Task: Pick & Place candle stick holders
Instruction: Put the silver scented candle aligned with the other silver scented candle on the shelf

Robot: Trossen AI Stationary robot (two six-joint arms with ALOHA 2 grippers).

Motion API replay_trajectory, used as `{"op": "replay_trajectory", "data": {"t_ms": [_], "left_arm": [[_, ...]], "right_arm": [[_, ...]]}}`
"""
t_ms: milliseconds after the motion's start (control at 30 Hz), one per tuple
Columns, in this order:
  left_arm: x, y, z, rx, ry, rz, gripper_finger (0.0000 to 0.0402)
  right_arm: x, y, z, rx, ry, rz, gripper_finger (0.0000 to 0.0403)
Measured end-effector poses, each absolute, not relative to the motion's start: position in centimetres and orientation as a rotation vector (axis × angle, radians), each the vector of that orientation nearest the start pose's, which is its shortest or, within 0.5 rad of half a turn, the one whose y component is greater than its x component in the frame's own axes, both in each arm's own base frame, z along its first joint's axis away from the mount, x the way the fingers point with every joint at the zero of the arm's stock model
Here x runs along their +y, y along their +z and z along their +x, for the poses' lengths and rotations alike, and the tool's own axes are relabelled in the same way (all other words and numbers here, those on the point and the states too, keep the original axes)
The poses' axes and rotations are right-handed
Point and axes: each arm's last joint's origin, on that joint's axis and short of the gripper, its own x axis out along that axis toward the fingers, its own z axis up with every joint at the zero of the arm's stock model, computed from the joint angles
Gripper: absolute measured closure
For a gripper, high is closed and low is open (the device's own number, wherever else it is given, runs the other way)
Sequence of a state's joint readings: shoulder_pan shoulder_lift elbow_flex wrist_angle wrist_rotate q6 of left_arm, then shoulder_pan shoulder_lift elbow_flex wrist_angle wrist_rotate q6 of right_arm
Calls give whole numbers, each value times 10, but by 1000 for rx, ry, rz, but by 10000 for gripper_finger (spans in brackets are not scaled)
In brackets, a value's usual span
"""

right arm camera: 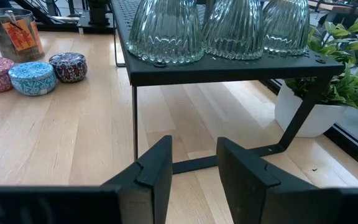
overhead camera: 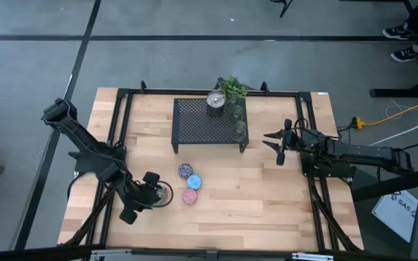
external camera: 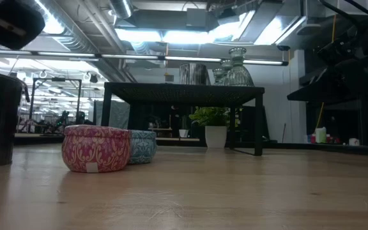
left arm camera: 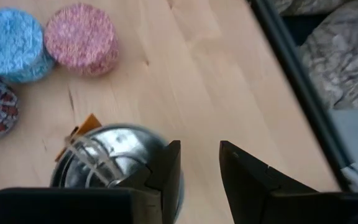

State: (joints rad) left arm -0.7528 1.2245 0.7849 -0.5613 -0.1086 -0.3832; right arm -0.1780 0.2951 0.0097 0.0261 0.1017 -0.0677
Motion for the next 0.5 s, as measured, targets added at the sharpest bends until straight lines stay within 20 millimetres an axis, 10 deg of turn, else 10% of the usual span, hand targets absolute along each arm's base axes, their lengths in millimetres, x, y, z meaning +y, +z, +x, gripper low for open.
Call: {"op": "replay_trajectory", "data": {"t_ms": [500], "left_arm": [[-158, 203, 178, 1061, -250, 133, 301]], "right_arm": [[-23, 144, 110, 269, -270, -57, 275]]}}
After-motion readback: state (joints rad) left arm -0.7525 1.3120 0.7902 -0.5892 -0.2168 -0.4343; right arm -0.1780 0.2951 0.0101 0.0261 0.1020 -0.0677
